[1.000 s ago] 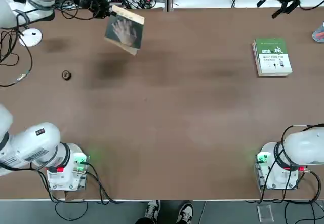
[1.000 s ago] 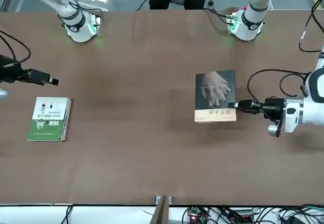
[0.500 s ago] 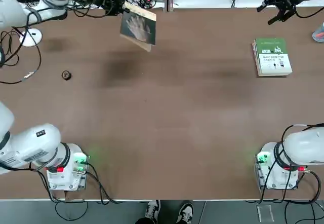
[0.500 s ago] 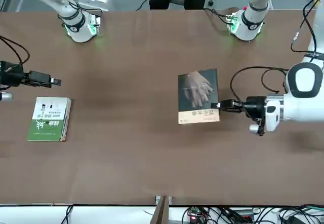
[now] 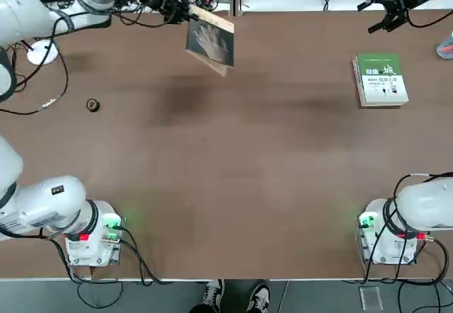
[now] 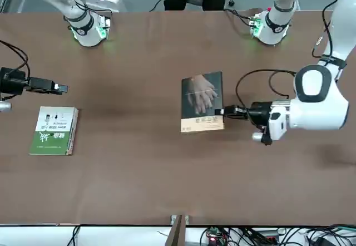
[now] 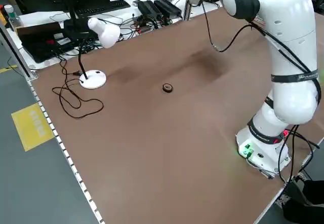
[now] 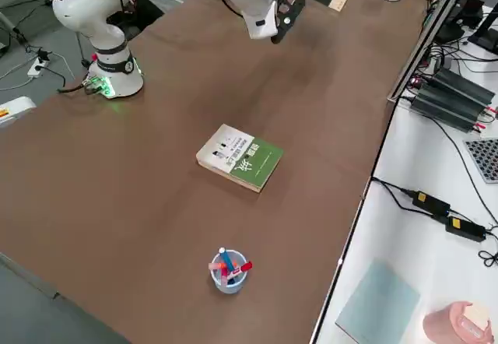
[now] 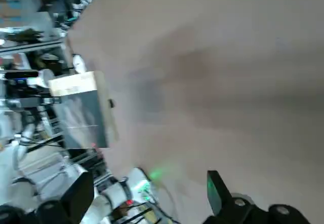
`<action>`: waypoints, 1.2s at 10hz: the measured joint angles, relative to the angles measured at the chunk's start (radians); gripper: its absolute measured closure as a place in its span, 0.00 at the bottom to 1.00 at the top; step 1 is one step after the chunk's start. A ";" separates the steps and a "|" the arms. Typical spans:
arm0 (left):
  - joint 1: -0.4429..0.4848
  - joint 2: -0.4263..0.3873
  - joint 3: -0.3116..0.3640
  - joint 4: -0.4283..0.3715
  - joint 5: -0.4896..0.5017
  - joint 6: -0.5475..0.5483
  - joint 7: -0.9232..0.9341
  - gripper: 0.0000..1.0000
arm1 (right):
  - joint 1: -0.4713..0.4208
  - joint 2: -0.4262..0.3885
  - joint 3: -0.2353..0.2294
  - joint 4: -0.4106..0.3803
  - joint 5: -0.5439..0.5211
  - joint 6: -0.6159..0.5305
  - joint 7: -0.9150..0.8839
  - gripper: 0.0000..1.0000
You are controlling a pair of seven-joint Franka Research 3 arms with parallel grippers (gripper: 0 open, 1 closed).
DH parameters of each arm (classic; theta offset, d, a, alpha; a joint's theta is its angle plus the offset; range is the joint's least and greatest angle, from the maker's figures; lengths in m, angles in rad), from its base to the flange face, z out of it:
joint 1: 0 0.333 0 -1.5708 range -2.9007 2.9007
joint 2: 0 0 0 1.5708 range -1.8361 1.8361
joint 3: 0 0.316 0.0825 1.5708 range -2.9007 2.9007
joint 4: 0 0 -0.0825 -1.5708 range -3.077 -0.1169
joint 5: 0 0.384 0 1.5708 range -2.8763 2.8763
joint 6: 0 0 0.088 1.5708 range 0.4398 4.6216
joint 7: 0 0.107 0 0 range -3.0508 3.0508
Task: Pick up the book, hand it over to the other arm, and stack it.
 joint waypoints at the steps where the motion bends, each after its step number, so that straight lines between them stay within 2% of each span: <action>1: -0.033 0.001 0.000 0.002 -0.001 0.026 -0.009 0.99 | 0.000 0.003 -0.009 -0.011 0.026 -0.007 -0.026 0.01; 6: -0.185 0.045 0.002 0.024 -0.008 0.168 -0.015 0.99 | -0.018 0.069 -0.021 -0.044 0.061 -0.009 -0.173 0.01; 12: -0.239 0.102 0.003 0.103 -0.061 0.188 -0.006 0.99 | -0.018 0.189 -0.020 -0.044 0.200 -0.015 -0.310 0.01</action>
